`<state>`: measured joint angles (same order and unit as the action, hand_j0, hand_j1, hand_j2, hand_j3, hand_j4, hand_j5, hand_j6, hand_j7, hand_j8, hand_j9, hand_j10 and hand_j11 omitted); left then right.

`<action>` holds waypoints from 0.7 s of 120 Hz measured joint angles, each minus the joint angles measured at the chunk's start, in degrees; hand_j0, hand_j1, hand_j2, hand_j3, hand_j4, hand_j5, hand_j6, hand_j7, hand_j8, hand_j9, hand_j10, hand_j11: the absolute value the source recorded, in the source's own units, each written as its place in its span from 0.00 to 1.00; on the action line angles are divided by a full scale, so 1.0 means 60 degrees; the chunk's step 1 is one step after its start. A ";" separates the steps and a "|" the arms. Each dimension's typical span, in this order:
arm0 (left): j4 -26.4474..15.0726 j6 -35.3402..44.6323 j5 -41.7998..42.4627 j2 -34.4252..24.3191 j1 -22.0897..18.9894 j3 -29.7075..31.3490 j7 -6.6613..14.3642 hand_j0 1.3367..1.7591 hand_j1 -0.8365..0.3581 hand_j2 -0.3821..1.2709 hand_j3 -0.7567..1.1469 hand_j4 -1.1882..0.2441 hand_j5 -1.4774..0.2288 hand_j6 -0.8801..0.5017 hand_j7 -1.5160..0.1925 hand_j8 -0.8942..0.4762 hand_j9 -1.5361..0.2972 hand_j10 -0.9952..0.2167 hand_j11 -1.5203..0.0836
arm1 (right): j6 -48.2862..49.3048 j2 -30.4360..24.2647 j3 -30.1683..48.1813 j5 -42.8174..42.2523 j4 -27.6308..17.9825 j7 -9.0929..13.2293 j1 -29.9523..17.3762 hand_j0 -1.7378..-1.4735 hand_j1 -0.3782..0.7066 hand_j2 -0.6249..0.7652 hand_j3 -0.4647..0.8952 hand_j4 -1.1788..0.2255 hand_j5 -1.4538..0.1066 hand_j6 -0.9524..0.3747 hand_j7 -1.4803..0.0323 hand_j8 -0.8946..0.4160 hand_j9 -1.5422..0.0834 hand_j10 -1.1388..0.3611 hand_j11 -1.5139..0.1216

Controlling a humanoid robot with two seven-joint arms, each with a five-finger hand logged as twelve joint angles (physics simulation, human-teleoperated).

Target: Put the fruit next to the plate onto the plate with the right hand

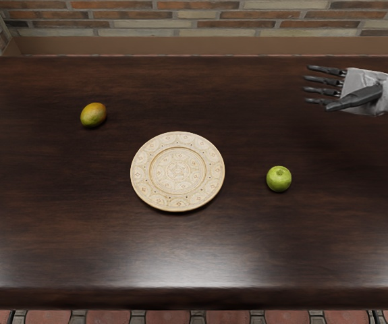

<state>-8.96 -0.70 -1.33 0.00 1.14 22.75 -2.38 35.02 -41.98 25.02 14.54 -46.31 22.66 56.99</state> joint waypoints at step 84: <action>0.0000 0.0000 0.0000 0.0000 0.0000 0.0001 0.0000 0.76 0.76 0.26 0.40 0.67 0.69 0.47 0.71 0.48 0.67 0.63 0.76 | -0.0001 -0.0874 0.2022 -0.8208 -0.4598 -0.0478 -0.0137 0.30 0.07 0.44 0.34 0.81 0.90 0.69 0.95 0.65 0.92 0.73 0.89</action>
<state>-8.96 -0.70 -1.32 0.00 1.14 22.76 -2.38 35.02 -47.22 37.16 -34.71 -73.90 19.79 56.16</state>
